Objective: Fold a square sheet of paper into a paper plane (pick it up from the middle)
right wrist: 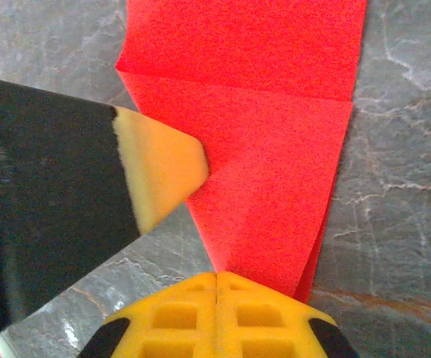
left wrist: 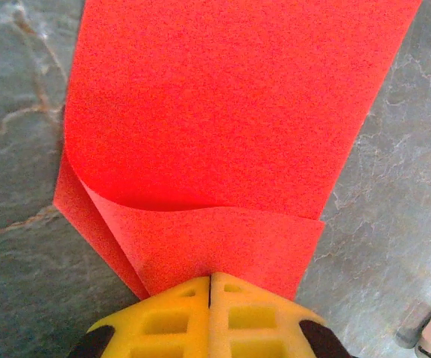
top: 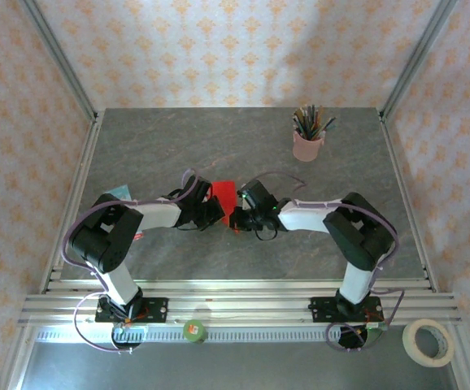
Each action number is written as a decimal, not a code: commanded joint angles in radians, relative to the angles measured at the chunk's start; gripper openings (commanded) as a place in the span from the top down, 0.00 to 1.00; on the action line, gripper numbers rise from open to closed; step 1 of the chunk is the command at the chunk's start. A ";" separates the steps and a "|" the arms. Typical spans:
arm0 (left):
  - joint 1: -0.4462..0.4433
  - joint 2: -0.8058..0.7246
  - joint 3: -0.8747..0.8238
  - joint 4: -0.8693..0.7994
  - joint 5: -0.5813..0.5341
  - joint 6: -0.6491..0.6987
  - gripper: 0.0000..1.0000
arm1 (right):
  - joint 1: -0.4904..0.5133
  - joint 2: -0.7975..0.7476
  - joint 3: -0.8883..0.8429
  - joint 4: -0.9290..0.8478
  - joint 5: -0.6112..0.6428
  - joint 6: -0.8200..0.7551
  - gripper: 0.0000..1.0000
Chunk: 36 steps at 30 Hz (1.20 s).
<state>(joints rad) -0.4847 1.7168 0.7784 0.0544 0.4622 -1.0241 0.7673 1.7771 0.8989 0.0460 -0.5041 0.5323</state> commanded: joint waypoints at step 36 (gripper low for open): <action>0.008 0.080 -0.044 -0.108 -0.101 0.019 0.97 | 0.000 0.060 0.012 -0.089 0.009 -0.026 0.96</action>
<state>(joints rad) -0.4843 1.7218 0.7776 0.0589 0.4599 -1.0206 0.7696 1.8336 0.9398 0.0299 -0.5018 0.5255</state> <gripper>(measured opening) 0.062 0.040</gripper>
